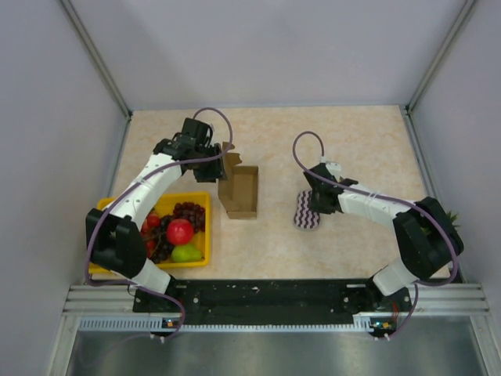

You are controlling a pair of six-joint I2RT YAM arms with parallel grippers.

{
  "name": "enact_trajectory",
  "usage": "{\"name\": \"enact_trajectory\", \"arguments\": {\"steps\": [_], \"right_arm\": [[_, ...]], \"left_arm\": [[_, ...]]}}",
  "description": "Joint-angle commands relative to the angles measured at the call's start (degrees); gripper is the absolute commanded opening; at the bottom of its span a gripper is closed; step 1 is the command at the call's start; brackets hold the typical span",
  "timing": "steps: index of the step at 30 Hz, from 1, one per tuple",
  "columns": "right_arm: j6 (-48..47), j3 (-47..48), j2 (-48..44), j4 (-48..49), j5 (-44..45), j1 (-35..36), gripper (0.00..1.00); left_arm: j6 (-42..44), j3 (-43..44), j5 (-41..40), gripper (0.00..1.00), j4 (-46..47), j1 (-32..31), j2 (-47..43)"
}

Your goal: Unpack the express box

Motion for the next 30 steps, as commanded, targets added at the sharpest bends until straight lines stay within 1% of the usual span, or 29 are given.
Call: {"name": "enact_trajectory", "arguments": {"steps": [1,4,6,7,9,13,14,16,17,18,20,21,25,28,30], "right_arm": [[0.3,5.1,0.23,-3.88,2.15,-0.52,0.3],[0.57,6.15,-1.17,-5.64,3.9,-0.52,0.39],[0.74,6.6,-2.57,-6.44,5.05,-0.43,0.42],[0.74,6.95,-3.19,-6.79,5.4,-0.52,0.46],[0.74,7.3,-4.25,-7.58,5.93,-0.52,0.48],[0.04,8.0,-7.4,-8.99,6.28,-0.52,0.56],[-0.13,8.0,-8.11,-9.34,6.19,-0.44,0.57],[-1.18,8.0,-9.69,-9.78,6.02,-0.43,0.62],[-1.54,8.09,-11.44,-9.95,5.84,-0.52,0.64],[-1.8,8.27,-12.33,-10.82,5.75,-0.52,0.74],[-3.47,8.44,-15.3,-11.45,4.97,-0.43,0.88],[-4.0,8.88,-16.28,-12.49,5.05,-0.52,0.99],[-5.23,10.11,-20.85,-15.04,4.79,-1.22,0.99],[-6.89,10.46,-24.19,-17.15,4.09,-1.84,0.99],[-7.87,11.51,-26.65,-18.82,3.56,-2.54,0.99]], "left_arm": [[2.04,3.03,-1.31,0.49,-0.65,-0.07,-0.85],[2.31,3.65,-1.31,0.52,-0.65,-0.07,-1.47],[2.31,4.17,-0.96,0.53,-0.65,-0.07,-1.65],[2.31,4.35,-0.87,0.54,-0.65,-0.07,-2.0],[2.31,4.88,-0.61,0.55,-0.65,-0.07,-2.18],[2.49,5.58,-0.61,0.62,-0.56,-0.07,-3.75],[2.57,5.58,-0.61,0.67,-0.21,-0.07,-4.11],[2.75,5.5,-0.96,0.71,0.14,-0.07,-5.6],[2.75,5.41,-0.96,0.76,0.4,-0.07,-6.22],[2.75,5.32,-0.87,0.78,0.58,-0.07,-6.74],[2.49,4.97,-0.78,0.82,0.76,-0.07,-8.76],[2.4,5.06,-0.52,0.99,0.5,-0.07,-10.51],[2.4,3.22,-0.43,0.99,2.07,-0.07,-16.14],[1.79,-1.35,-1.57,0.99,6.28,-0.07,-21.68],[0.65,-2.5,-2.53,0.99,7.0,-0.07,-24.92]]}}
